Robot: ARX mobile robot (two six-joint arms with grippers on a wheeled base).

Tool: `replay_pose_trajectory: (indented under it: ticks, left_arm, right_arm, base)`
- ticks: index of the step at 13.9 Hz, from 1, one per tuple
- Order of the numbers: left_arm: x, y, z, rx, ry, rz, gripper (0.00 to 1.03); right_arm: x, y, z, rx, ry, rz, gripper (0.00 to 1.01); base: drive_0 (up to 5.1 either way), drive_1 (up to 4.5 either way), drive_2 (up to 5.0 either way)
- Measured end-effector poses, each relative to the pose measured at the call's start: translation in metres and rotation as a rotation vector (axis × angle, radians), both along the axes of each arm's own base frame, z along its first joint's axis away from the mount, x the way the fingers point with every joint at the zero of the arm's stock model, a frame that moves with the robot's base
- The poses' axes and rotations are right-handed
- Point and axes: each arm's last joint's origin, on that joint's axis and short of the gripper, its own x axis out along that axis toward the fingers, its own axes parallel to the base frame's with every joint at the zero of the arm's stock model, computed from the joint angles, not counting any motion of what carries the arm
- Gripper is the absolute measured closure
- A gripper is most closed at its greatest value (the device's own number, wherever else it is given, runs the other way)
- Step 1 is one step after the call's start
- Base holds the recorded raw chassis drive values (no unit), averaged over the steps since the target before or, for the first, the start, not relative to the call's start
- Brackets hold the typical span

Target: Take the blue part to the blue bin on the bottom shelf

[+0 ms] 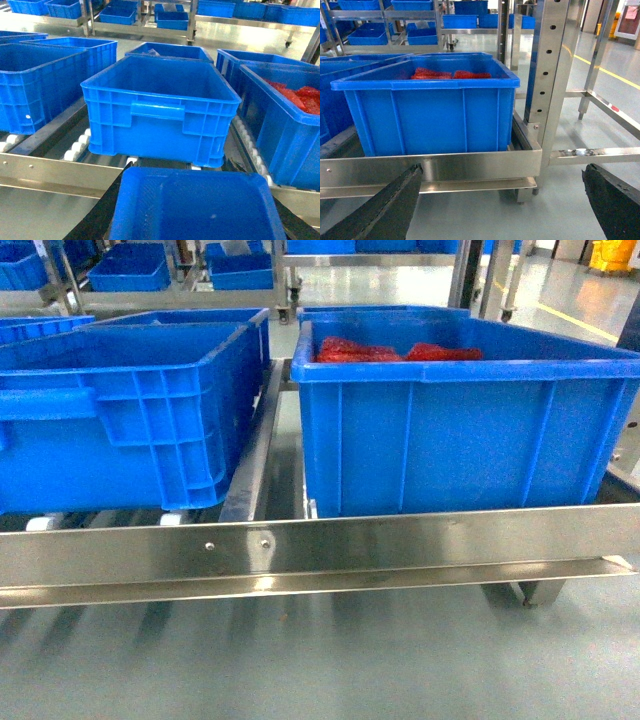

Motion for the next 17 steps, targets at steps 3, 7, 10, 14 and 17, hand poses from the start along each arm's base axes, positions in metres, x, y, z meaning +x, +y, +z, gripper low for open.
replay_pose_trajectory:
  ticks: [3, 7, 10, 14, 17]
  left_arm:
    - [0.0002, -0.0001, -0.0003, 0.001, 0.003, 0.000, 0.60]
    - [0.0002, -0.0002, -0.0003, 0.001, 0.003, -0.001, 0.60]
    - [0.0002, -0.0002, -0.0004, 0.002, 0.004, -0.001, 0.60]
    - [0.0003, -0.0002, -0.0004, 0.002, 0.004, -0.001, 0.60]
    - [0.0002, -0.0002, -0.0003, 0.001, 0.002, -0.001, 0.60]
  right_arm:
    - [0.0000, 0.0000, 0.0000, 0.000, 0.000, 0.000, 0.03]
    - [0.0000, 0.0000, 0.0000, 0.000, 0.000, 0.000, 0.03]
    - [0.0000, 0.0000, 0.0000, 0.000, 0.000, 0.000, 0.03]
    - [0.0000, 0.0000, 0.0002, 0.000, -0.002, 0.001, 0.03]
    - [0.0000, 0.0000, 0.0000, 0.000, 0.000, 0.001, 0.03]
  base:
    - [-0.1, 4.12, -4.4]
    - [-0.1, 4.18, -4.5]
    - [-0.1, 4.22, -4.4]
    - [-0.1, 4.27, -4.4]
    - [0.0, 2.87, -2.9]
